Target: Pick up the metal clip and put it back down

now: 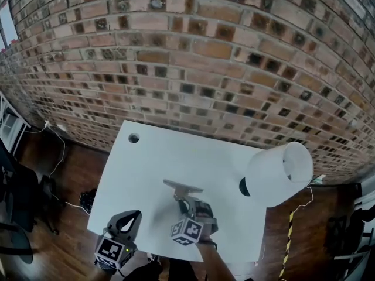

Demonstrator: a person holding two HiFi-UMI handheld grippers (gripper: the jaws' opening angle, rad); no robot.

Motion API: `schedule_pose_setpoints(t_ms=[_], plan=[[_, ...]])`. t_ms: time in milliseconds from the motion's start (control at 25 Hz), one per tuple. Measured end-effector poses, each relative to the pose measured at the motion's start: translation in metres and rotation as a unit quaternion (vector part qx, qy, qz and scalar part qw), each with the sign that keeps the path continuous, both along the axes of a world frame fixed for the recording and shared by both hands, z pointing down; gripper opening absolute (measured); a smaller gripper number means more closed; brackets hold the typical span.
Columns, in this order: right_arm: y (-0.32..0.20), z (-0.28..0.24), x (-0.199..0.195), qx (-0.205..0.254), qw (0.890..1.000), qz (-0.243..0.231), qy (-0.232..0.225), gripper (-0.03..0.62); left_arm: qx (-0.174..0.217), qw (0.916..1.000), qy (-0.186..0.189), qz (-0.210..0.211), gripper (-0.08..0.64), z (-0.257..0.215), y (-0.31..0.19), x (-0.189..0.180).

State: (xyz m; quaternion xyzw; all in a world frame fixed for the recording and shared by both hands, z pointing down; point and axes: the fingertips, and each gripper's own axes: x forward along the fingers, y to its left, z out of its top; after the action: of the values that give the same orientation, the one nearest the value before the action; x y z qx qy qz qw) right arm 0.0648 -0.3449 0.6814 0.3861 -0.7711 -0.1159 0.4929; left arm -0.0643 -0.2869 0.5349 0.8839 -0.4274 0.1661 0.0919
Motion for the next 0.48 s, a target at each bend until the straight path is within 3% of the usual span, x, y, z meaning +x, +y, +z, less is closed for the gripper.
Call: schedule_pose_setpoints(t_ms=[480], plan=[[-0.016, 0.034, -0.011, -0.008, 0.998, -0.039, 0.048, 0.101, -0.024, 0.9994, -0.011, -0.021, -0.009, 0.016, -0.005, -0.008]])
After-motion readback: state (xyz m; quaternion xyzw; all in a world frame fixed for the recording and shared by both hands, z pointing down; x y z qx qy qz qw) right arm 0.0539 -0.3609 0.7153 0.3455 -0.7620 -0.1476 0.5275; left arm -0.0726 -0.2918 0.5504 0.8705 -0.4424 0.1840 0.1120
